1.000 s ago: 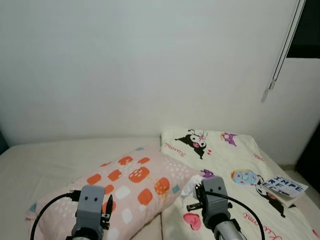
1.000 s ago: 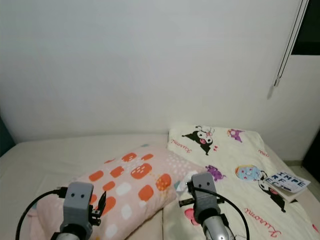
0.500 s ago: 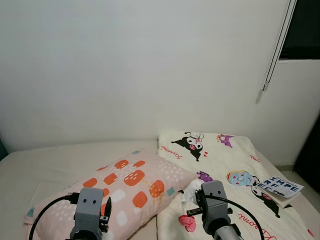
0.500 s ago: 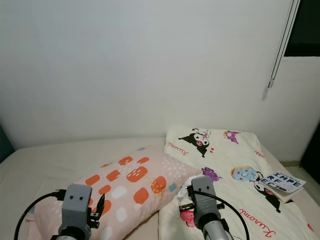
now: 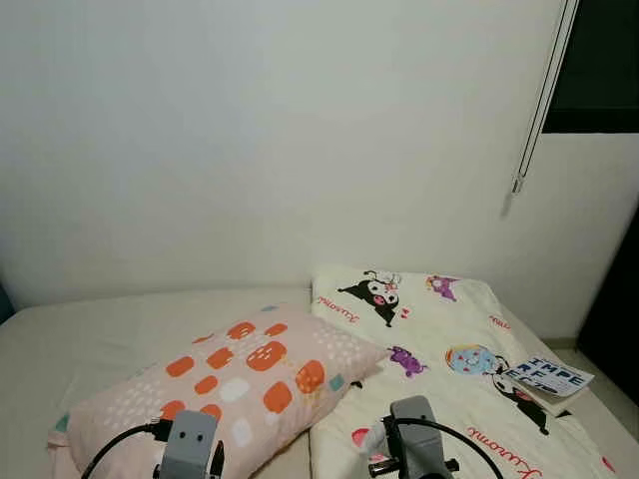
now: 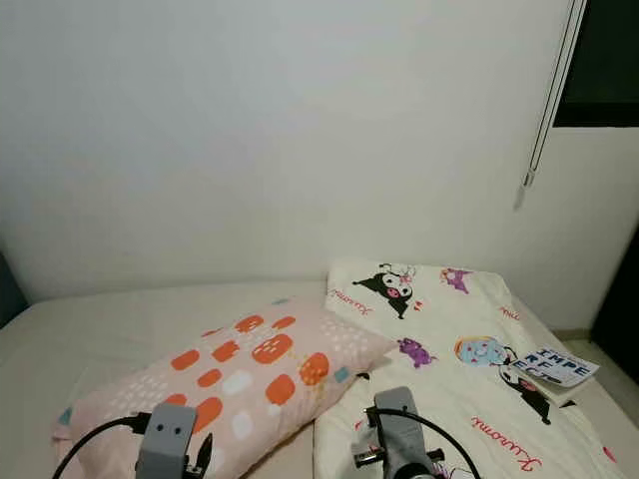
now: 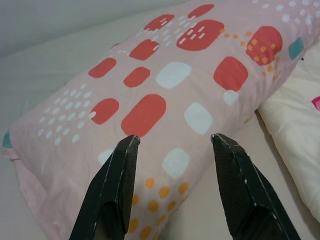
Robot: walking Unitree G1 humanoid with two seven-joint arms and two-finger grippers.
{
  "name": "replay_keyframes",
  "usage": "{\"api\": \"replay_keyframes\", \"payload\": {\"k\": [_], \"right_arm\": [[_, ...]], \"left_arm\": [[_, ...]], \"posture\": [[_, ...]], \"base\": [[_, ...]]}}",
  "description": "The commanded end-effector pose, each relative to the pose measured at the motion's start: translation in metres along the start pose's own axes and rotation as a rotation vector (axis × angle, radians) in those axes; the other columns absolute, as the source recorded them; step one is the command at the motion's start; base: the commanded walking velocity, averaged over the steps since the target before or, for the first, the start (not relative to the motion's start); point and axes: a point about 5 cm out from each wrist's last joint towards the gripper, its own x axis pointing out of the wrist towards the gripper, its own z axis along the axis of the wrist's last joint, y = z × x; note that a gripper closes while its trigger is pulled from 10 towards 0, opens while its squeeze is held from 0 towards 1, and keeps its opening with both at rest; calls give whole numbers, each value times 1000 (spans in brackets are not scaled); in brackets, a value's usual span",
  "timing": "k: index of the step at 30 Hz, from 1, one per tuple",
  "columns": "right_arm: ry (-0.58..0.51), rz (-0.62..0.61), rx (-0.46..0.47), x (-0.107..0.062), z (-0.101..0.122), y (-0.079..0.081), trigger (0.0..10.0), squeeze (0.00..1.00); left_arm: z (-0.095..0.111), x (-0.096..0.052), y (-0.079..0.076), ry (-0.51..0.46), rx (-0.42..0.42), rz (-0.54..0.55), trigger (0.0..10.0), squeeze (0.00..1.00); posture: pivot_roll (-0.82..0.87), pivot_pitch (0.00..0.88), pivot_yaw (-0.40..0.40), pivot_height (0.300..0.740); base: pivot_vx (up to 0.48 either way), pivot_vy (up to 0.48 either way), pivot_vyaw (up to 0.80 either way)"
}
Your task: Clean up the room
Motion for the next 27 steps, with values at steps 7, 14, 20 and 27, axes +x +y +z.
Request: {"api": "replay_keyframes", "payload": {"k": [7,14,20,27], "right_arm": [[6,1,3,0,-5,3,10000,0],[6,-5,11,0,-6,1,10000,0],[0,2,16,0,-5,1,10000,0],[-5,8,16,0,-5,2,10000,0]], "left_arm": [[-12,-2,0,27,24,-18,10000,0],[-8,0,2,9,2,3,10000,0],[-4,2,2,-13,3,5,10000,0],[-4,3,3,-16,4,6,10000,0]], "posture": [[-41,77,-15,740],[-40,78,-16,740],[-40,80,-16,740],[-39,79,-18,740]], "base": [[0,0,0],[0,0,0],[0,0,-102],[0,0,-773]]}}
